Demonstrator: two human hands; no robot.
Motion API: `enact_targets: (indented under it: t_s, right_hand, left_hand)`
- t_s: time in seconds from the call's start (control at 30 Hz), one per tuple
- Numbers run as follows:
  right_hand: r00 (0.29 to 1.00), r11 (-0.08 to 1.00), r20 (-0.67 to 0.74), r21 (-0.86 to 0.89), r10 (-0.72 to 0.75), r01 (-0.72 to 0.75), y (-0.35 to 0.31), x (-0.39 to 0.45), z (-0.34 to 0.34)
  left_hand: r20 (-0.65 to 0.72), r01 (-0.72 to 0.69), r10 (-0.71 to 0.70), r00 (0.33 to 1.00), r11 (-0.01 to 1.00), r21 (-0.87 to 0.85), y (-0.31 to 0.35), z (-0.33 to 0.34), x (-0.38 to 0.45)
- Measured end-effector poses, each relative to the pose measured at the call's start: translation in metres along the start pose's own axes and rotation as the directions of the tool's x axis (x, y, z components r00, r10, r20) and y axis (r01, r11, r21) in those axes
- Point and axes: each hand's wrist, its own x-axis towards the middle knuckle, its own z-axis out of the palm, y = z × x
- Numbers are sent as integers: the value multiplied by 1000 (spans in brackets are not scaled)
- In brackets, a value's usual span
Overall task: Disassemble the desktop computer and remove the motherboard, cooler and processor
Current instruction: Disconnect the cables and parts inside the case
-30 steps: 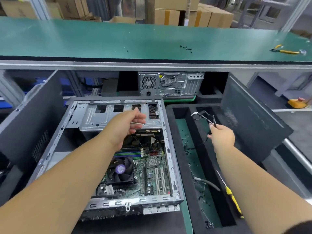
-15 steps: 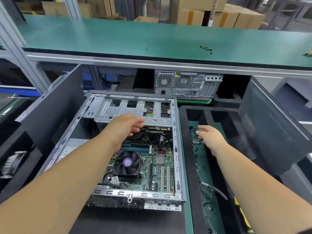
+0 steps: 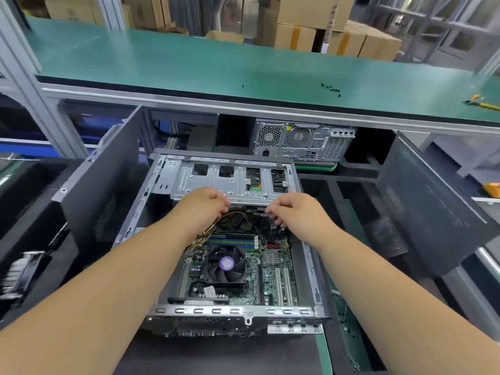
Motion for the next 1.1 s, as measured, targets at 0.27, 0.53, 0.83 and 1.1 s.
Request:
enact_targets:
  t_s: [0.27,0.53,0.83,1.1]
  right_hand:
    - [959,881,183,-459,217,-112,-13,-4,49]
    - [887,775,238,-604,396,-185,-13,-15,69]
    - [903,884,260,-416,342,-215,-17,-39,65]
    - [890,900,212,-266,404,-345,-23,-48,63]
  left_hand:
    - [230,-33,7,973,993,109,-3,-11,7]
    - [480,-225,-92,872,796,562,0,12,23]
    - [503,-169,-82,861,885,434,-16,49,40]
    - [565,70,-68,822,997,18,-19,47,39]
